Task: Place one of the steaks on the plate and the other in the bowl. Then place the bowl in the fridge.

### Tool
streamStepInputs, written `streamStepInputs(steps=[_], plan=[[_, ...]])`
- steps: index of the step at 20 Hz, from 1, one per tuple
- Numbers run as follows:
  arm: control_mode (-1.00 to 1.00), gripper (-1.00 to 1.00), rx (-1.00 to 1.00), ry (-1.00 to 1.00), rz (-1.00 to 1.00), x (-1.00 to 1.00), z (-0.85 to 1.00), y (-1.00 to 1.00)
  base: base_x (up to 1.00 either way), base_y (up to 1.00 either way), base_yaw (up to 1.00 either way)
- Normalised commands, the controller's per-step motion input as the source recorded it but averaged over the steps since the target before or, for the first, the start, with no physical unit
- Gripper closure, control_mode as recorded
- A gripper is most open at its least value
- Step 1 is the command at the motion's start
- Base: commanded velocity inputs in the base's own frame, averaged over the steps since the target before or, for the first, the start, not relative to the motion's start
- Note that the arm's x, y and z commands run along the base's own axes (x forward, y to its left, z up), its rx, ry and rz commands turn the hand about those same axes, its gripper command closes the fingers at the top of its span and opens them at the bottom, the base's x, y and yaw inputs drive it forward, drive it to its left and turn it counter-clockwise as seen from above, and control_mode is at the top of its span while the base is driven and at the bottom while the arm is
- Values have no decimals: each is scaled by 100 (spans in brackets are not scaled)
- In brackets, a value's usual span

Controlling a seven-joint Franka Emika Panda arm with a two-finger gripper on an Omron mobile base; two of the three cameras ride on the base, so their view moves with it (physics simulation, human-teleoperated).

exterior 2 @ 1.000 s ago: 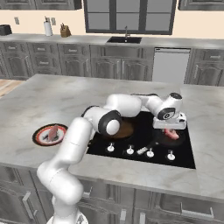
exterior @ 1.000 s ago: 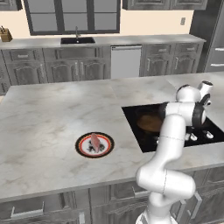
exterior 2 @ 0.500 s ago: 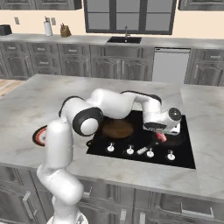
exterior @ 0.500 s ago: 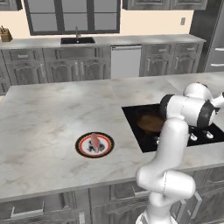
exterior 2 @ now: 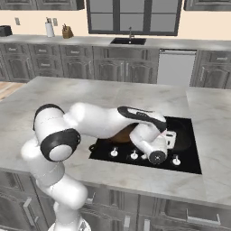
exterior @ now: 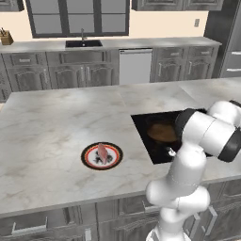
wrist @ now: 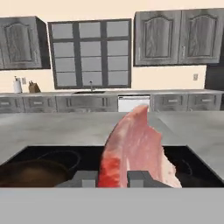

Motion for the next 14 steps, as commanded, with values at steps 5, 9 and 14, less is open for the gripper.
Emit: streamStepInputs(steps=[5, 9, 14], plan=[[-100, 100, 0, -42, 0, -40, 100, 0, 0, 0, 0], [-100, 100, 0, -19, 0, -67, 100, 3, 0, 0, 0], [-100, 100, -11, -8, 7, -81, 100, 30, 0, 0, 0]])
